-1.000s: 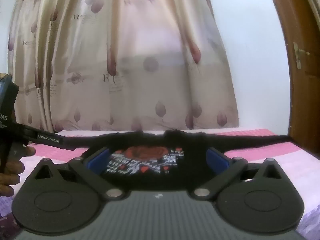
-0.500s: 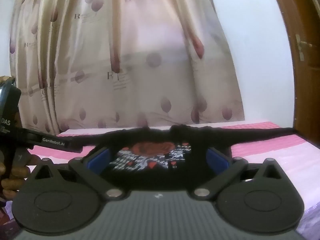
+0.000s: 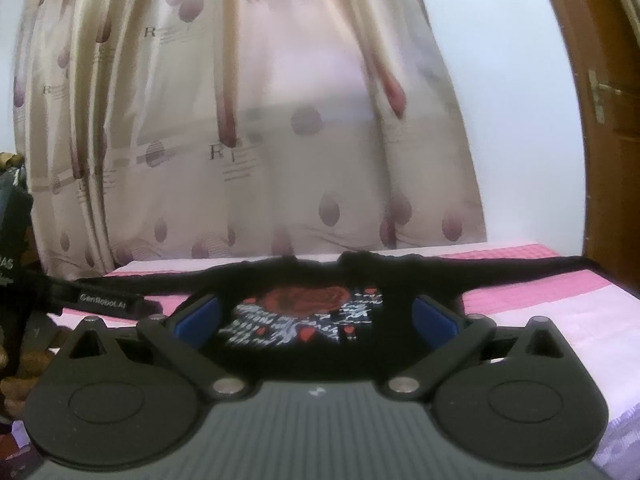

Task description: Fold small clothes

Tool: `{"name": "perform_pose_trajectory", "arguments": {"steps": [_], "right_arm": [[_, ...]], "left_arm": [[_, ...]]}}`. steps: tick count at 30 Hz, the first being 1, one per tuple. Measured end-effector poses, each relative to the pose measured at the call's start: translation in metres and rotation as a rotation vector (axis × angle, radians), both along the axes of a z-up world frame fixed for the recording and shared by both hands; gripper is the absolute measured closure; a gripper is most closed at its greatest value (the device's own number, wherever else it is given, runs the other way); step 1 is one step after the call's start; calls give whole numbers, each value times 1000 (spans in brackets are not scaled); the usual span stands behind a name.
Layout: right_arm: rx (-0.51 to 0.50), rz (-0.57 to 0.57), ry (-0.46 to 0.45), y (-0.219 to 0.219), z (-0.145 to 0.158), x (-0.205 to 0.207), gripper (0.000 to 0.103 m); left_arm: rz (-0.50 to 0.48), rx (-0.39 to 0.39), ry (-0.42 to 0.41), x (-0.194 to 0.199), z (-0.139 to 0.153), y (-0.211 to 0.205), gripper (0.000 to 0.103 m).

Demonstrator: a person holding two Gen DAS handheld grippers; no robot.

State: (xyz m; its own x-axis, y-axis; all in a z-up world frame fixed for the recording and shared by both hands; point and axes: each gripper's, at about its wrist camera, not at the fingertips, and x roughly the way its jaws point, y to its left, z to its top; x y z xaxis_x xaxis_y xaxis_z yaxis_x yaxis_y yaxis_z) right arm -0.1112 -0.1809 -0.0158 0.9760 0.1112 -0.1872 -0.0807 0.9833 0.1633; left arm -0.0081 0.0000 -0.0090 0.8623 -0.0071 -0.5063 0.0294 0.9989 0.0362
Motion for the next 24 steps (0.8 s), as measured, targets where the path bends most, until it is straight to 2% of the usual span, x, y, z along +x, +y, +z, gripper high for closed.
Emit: {"name": "perform_pose_trajectory", "arguments": {"steps": [9, 24], "right_arm": [[-32, -69, -2, 1, 2, -2, 0], [-1, -5, 24, 8, 0, 1, 0]], "left_arm": [[-2, -4, 1, -1, -1, 0, 0], [-3, -13, 3, -4, -6, 1, 0]]}}
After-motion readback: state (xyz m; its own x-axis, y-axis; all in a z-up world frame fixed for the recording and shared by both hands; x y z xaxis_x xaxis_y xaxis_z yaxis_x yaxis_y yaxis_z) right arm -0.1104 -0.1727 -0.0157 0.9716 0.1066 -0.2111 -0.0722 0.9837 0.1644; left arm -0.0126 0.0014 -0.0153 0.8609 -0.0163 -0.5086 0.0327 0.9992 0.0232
